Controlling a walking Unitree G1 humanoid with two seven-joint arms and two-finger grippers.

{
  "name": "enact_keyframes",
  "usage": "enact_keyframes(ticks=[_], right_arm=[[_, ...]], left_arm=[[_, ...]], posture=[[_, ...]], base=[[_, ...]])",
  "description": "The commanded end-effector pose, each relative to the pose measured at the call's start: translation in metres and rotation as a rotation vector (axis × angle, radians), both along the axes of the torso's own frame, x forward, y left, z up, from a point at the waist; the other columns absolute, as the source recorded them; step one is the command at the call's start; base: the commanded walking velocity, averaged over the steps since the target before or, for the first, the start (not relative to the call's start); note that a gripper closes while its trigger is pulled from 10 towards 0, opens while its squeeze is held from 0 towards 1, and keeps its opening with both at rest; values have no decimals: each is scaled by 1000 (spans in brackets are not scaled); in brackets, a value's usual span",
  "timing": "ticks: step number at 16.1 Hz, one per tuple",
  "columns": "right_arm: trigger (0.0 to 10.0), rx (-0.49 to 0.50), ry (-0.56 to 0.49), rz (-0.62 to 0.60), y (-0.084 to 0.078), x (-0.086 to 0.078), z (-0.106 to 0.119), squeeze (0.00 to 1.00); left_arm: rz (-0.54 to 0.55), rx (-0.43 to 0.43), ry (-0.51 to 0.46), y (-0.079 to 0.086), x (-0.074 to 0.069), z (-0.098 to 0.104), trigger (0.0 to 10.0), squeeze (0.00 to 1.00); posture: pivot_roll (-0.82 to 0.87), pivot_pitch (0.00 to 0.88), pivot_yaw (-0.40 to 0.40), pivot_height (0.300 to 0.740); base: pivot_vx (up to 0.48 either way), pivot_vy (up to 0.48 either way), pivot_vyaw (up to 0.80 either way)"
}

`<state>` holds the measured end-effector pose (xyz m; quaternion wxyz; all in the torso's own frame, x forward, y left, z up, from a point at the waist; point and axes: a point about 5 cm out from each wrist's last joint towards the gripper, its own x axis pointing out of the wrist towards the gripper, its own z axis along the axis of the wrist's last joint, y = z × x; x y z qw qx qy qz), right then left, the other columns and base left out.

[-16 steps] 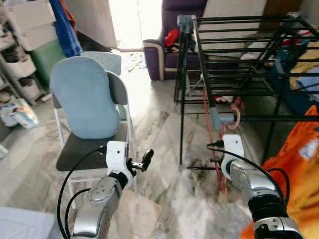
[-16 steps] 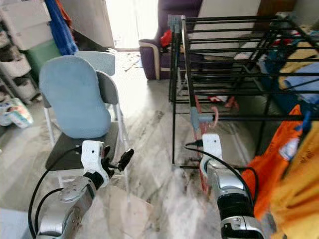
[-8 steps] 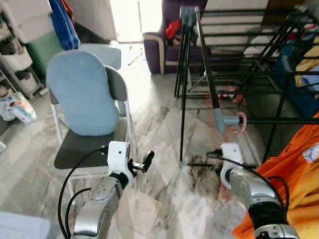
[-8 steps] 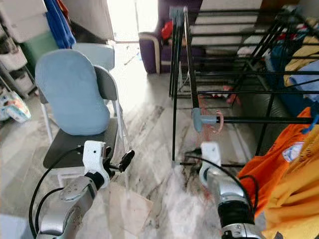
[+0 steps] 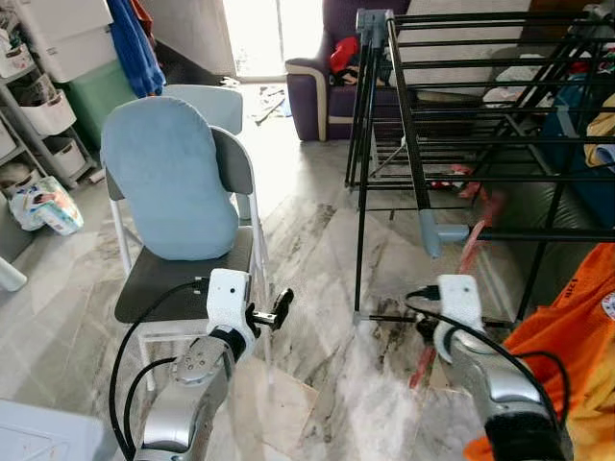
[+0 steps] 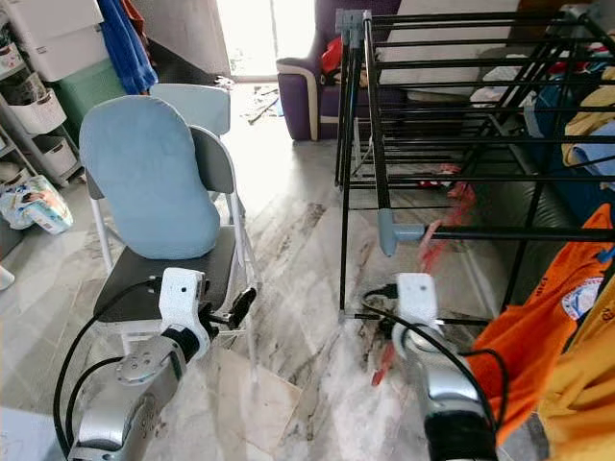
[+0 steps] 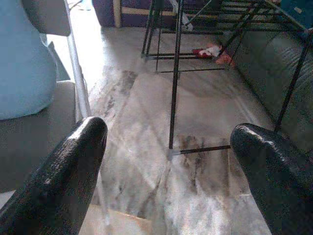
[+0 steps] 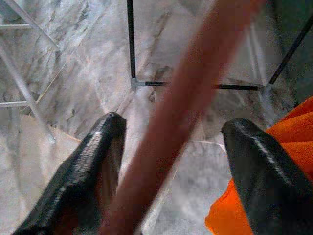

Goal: Hang hanger

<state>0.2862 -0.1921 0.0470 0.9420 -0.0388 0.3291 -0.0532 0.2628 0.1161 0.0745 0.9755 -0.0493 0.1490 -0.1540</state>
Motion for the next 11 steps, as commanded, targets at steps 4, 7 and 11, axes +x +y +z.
enact_keyframes(ticks=[4, 7, 11], right_arm=[[10000, -44, -167, -52, 2, 12, 23, 1000], [10000, -45, -250, -64, 2, 11, 38, 1000], [10000, -84, -307, -57, 2, -9, 44, 1000]], left_arm=[[45, 76, -77, 4, 2, 4, 10000, 0], [66, 89, -91, 5, 4, 5, 10000, 0], [67, 91, -107, 4, 6, 6, 10000, 0]], posture=[[-101, 0, 81, 740], [-102, 0, 69, 740], [-113, 0, 71, 740]], base=[[0, 0, 0], [0, 0, 0], [0, 0, 0]])
